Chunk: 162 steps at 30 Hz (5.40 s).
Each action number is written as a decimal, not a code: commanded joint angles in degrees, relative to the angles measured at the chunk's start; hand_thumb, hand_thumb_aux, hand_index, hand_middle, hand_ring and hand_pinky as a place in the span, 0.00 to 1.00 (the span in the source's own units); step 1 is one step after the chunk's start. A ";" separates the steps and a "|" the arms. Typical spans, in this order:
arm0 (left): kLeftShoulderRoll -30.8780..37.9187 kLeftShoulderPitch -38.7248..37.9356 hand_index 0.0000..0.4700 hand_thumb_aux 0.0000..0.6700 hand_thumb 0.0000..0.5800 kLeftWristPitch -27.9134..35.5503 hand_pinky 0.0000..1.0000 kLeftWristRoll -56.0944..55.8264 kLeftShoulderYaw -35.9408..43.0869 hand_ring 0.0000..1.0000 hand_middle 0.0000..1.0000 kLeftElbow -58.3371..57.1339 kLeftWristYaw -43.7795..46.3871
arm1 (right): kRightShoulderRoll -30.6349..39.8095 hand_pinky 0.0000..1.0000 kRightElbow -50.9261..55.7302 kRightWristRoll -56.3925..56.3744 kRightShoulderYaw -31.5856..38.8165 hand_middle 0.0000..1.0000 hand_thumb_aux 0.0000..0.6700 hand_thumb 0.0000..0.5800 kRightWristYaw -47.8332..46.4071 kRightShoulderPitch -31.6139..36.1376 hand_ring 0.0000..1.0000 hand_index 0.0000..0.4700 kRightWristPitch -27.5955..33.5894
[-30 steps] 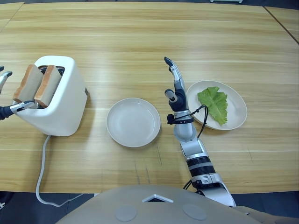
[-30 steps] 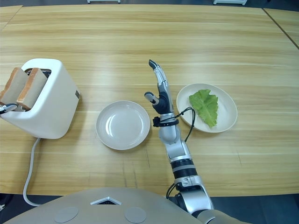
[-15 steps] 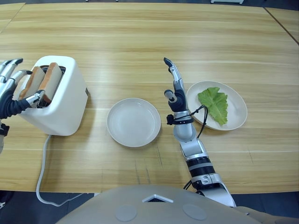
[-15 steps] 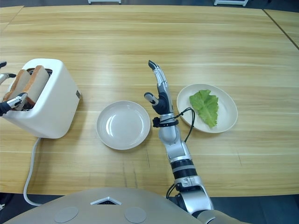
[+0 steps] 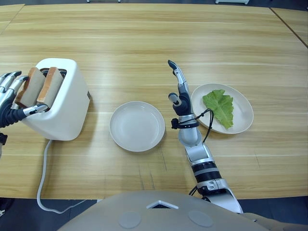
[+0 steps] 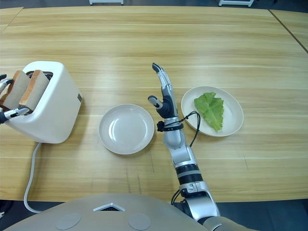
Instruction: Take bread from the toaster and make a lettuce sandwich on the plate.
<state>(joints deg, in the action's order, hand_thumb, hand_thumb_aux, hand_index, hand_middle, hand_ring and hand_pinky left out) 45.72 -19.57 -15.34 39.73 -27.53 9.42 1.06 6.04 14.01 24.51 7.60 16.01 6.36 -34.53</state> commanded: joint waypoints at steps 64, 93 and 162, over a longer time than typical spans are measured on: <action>2.40 0.24 0.00 0.00 0.00 10.75 0.00 4.66 2.16 0.00 0.00 0.52 2.59 | 0.09 0.00 2.31 0.43 0.49 0.00 0.00 0.00 1.15 0.47 0.00 0.00 0.07; -2.71 5.87 1.00 1.00 1.00 15.88 0.00 -0.70 8.13 0.00 0.00 6.63 4.18 | 0.67 0.00 5.36 2.00 0.97 0.00 0.00 0.00 3.03 1.55 0.00 0.00 -0.51; -17.75 22.68 0.00 0.00 0.00 15.12 0.00 -11.42 44.22 0.00 0.00 6.05 19.73 | 19.04 0.00 8.04 9.03 -12.39 0.00 0.00 0.00 12.33 9.25 0.00 0.00 5.28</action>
<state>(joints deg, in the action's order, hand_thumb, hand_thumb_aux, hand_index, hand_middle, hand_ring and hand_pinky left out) 26.75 3.84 -1.69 26.43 18.29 12.85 21.11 22.64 20.24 30.43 -5.03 27.01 14.65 -32.24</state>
